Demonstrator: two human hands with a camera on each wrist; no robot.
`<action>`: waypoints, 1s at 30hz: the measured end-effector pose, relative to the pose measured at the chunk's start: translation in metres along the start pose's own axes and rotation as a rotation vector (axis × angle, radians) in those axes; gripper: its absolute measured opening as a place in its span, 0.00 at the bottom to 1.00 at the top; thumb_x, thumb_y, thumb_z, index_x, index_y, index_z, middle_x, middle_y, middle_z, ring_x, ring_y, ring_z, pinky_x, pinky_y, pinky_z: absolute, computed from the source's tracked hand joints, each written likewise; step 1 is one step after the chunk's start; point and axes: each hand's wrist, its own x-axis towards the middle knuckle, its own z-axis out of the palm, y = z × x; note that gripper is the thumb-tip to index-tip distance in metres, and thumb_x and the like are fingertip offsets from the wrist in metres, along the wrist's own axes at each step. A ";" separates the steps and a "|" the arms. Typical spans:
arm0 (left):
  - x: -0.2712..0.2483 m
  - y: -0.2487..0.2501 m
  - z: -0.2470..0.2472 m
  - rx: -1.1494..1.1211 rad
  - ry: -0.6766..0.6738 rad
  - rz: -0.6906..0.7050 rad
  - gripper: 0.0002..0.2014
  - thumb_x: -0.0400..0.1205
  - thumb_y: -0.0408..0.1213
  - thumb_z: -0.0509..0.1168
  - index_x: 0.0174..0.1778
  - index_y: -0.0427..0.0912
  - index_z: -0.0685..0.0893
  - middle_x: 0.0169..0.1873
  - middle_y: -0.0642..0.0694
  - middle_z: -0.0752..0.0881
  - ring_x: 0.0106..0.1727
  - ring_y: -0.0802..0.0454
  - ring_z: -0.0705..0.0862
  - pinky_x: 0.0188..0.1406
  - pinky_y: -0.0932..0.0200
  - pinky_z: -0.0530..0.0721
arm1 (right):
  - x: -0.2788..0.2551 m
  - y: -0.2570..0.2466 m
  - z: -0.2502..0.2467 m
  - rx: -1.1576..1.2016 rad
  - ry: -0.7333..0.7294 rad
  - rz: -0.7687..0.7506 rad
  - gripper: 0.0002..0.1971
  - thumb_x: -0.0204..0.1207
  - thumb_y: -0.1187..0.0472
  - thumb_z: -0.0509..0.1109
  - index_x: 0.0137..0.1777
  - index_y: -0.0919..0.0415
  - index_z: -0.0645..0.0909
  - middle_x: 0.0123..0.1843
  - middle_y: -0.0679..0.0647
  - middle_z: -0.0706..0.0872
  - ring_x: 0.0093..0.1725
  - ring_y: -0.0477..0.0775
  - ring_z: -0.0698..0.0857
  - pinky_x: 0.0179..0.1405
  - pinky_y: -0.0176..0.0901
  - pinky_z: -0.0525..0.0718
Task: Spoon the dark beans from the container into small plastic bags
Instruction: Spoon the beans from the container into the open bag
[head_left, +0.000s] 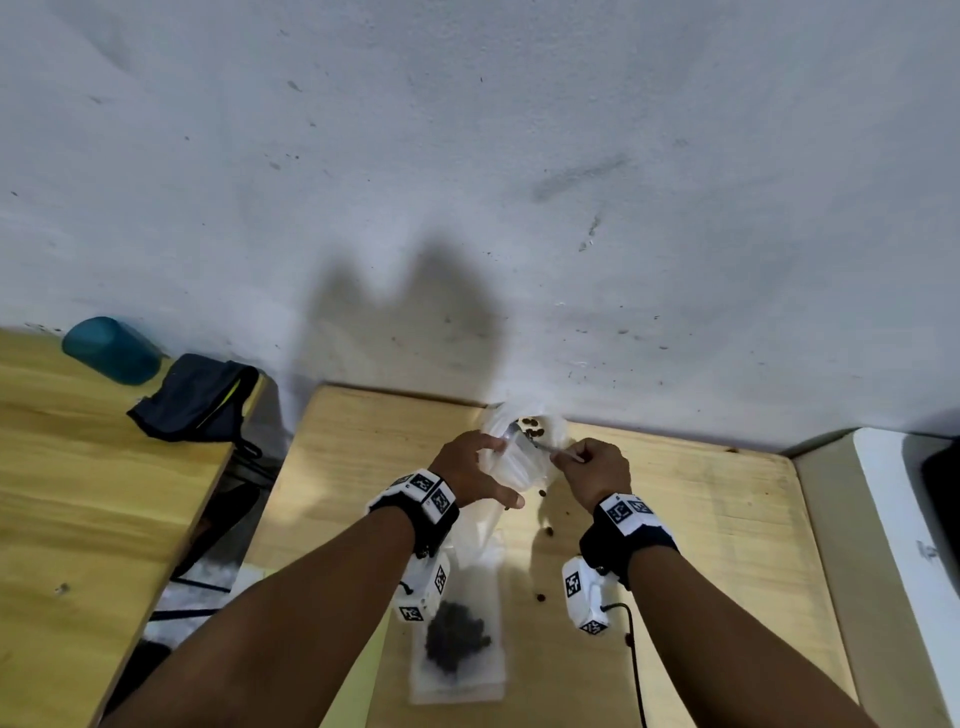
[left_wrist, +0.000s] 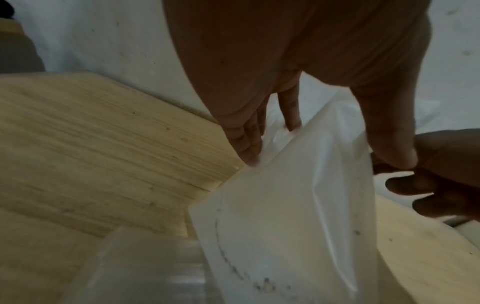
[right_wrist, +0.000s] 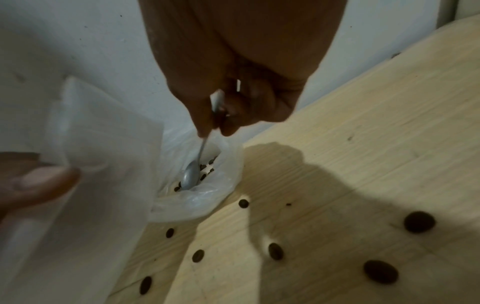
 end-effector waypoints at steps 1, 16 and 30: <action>0.001 0.000 0.001 0.011 0.004 -0.012 0.43 0.54 0.44 0.86 0.66 0.52 0.78 0.70 0.52 0.74 0.70 0.52 0.75 0.65 0.54 0.79 | -0.001 0.001 0.001 0.051 0.025 -0.059 0.13 0.73 0.56 0.77 0.32 0.53 0.77 0.35 0.51 0.86 0.39 0.58 0.83 0.37 0.43 0.77; -0.008 -0.014 0.000 0.214 0.113 0.279 0.45 0.52 0.46 0.86 0.67 0.50 0.79 0.68 0.56 0.69 0.65 0.55 0.76 0.63 0.53 0.80 | -0.013 0.005 0.000 -0.247 0.242 -0.325 0.08 0.80 0.57 0.67 0.42 0.55 0.72 0.29 0.51 0.80 0.30 0.62 0.77 0.29 0.42 0.69; -0.010 -0.024 0.013 0.200 0.099 0.257 0.44 0.54 0.45 0.86 0.68 0.48 0.78 0.70 0.54 0.69 0.66 0.54 0.76 0.66 0.53 0.78 | -0.025 0.029 0.013 0.209 0.265 -0.212 0.16 0.76 0.66 0.72 0.33 0.58 0.67 0.26 0.46 0.73 0.23 0.51 0.70 0.28 0.42 0.73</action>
